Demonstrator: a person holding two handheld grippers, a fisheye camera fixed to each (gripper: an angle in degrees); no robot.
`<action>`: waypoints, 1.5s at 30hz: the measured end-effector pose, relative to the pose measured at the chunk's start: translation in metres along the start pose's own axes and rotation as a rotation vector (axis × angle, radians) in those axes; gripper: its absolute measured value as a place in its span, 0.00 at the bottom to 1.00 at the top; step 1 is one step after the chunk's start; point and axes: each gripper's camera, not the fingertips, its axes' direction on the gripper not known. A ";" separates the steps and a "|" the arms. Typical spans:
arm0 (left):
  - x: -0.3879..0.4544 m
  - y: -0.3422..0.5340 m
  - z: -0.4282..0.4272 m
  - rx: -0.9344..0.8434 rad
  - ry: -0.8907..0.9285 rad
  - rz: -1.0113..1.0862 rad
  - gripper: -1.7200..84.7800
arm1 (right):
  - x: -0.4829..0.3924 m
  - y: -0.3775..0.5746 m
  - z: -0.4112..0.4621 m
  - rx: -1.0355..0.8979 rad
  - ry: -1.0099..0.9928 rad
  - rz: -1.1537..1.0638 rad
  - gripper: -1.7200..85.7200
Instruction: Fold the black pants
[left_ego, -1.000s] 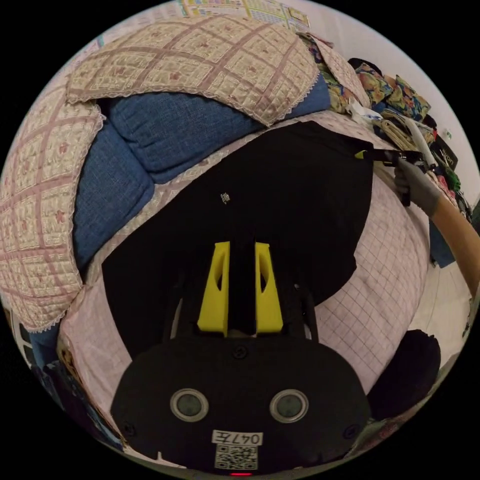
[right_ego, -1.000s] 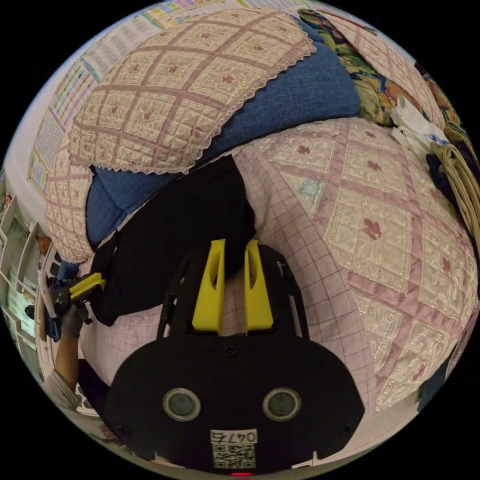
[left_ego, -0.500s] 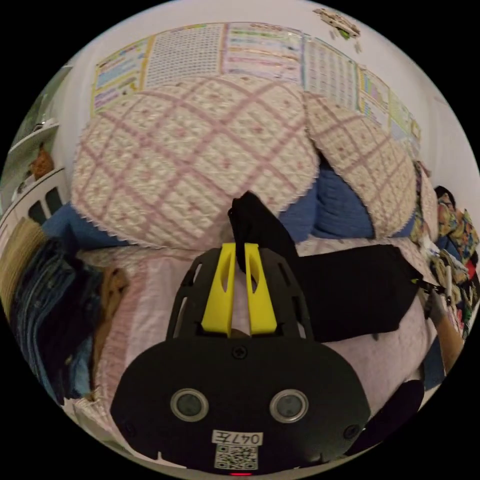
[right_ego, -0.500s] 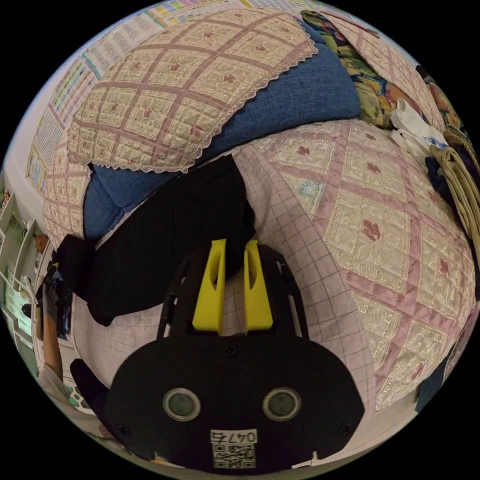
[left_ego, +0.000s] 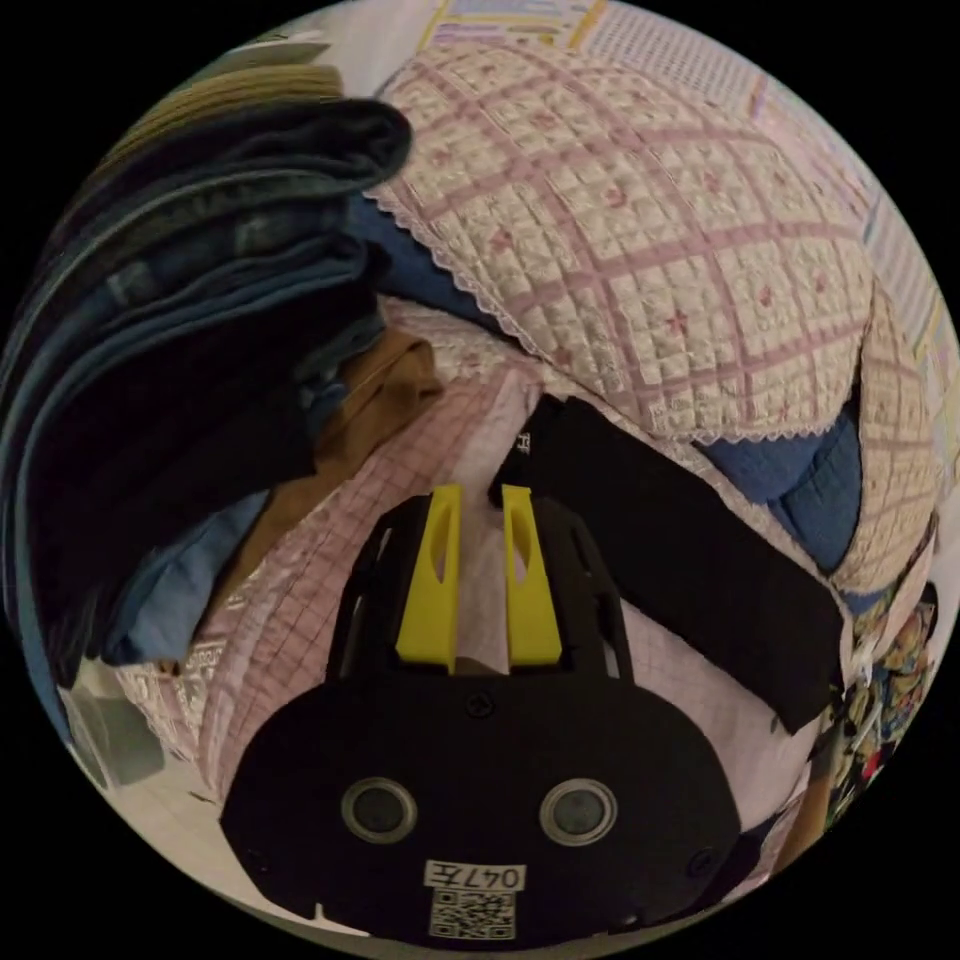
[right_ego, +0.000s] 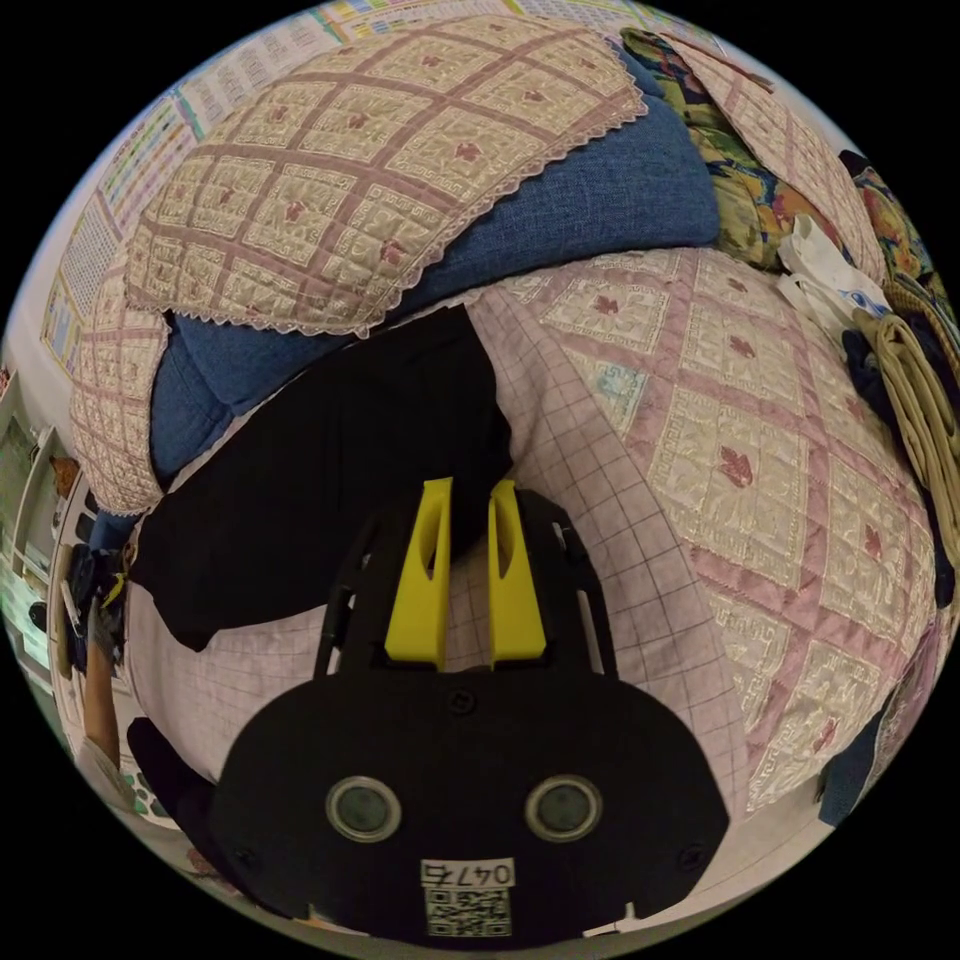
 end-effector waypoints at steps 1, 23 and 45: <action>0.000 0.005 -0.011 0.027 0.023 -0.007 0.09 | -0.005 -0.004 0.001 -0.002 -0.003 0.002 0.05; 0.198 0.159 -0.128 0.188 0.160 0.531 0.03 | -0.301 -0.214 0.049 -0.118 0.170 -0.602 0.12; 0.278 0.125 -0.129 0.142 0.078 0.526 0.04 | -0.375 -0.246 -0.014 -0.048 0.168 -0.664 0.12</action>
